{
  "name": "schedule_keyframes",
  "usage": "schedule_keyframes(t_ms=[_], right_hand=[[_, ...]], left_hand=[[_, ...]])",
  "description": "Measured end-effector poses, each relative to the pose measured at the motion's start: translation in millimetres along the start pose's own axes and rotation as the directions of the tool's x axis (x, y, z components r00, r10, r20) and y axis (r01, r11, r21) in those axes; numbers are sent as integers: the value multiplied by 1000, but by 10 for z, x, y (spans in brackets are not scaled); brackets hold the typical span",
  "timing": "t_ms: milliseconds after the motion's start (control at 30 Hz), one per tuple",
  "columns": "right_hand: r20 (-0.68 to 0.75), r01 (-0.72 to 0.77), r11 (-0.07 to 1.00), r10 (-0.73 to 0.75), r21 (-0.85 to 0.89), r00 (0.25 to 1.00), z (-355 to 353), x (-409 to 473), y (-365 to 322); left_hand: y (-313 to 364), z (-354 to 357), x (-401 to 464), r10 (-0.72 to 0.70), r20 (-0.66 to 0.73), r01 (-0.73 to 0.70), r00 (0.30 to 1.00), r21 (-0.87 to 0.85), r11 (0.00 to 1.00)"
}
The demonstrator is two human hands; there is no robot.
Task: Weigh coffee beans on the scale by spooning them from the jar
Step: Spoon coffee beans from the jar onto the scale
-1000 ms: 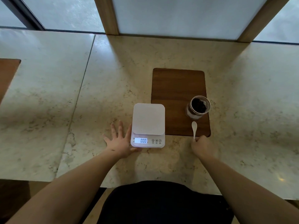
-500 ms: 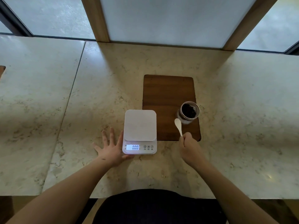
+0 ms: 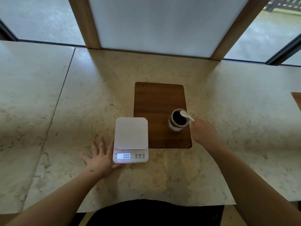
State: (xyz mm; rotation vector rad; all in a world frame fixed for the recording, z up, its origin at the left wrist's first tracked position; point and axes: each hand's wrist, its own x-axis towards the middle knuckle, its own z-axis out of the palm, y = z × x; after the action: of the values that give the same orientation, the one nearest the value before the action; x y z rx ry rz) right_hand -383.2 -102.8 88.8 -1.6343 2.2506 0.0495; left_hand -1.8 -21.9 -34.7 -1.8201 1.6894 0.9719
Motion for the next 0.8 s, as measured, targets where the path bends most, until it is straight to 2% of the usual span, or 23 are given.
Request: schedule_keyframes(t_ms=[200, 333, 533, 800], right_hand=[[-81, 5, 995, -13, -96, 997, 50, 32, 0], [-80, 2, 993, -12, -119, 997, 96, 32, -17], [-62, 1, 1000, -1, 9, 998, 152, 54, -42], [101, -63, 977, 43, 204, 994, 207, 82, -24]], left_hand=[[-4, -9, -9, 7, -10, -7, 1000, -6, 1000], [-25, 13, 11, 23, -6, -23, 1000, -14, 1000], [-39, 46, 42, 14, -13, -14, 1000, -10, 1000], [-64, 78, 89, 9, -28, -9, 1000, -2, 1000]])
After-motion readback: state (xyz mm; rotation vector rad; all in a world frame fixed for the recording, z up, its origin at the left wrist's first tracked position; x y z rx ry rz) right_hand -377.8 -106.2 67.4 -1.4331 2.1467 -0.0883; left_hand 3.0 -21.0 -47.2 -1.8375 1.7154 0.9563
